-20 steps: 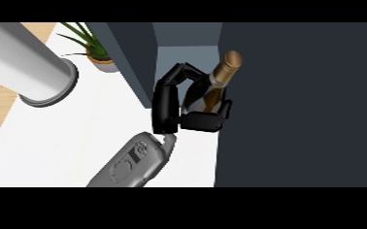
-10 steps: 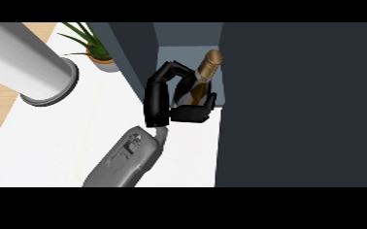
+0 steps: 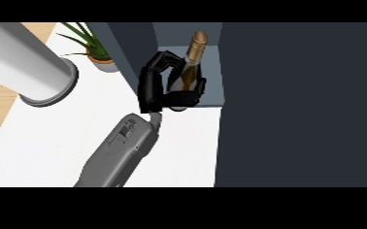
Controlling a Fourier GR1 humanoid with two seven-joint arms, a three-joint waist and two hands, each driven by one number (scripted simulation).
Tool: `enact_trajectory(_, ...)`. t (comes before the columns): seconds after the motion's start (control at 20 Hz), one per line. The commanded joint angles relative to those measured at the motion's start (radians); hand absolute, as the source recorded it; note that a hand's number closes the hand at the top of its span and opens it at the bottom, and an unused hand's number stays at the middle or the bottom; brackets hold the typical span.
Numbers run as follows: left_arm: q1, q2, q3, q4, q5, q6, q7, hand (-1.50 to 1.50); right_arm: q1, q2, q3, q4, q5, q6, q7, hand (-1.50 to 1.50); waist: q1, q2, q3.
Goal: Pick up the wine, place it into the cabinet and close the cabinet
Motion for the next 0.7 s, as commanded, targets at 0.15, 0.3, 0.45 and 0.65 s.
enact_trajectory(0.15, -0.136, -0.008, 0.111, 0.169, 0.04, -0.097, -0.008, 1.5, 0.007, 0.031, 0.053, -0.152, -0.042, -0.051, 0.092, -1.5, -0.006, 0.001, -0.001)
enact_trajectory(0.3, -0.149, -0.009, 0.081, 0.255, 0.074, -0.065, -0.05, 1.5, 0.01, 0.008, -0.009, -0.118, -0.095, -0.018, 0.053, -1.5, -0.01, 0.002, 0.0)
enact_trajectory(0.45, -0.225, -0.009, 0.135, 0.32, 0.032, -0.087, -0.026, 1.5, 0.06, 0.06, 0.109, -0.167, 0.017, -0.044, 0.059, -1.5, -0.008, 0.001, 0.0)
enact_trajectory(0.65, -0.277, -0.009, 0.121, 0.432, 0.132, -0.077, -0.104, 1.5, 0.002, 0.024, 0.027, -0.064, -0.049, -0.02, 0.023, -1.5, -0.013, 0.005, 0.0)
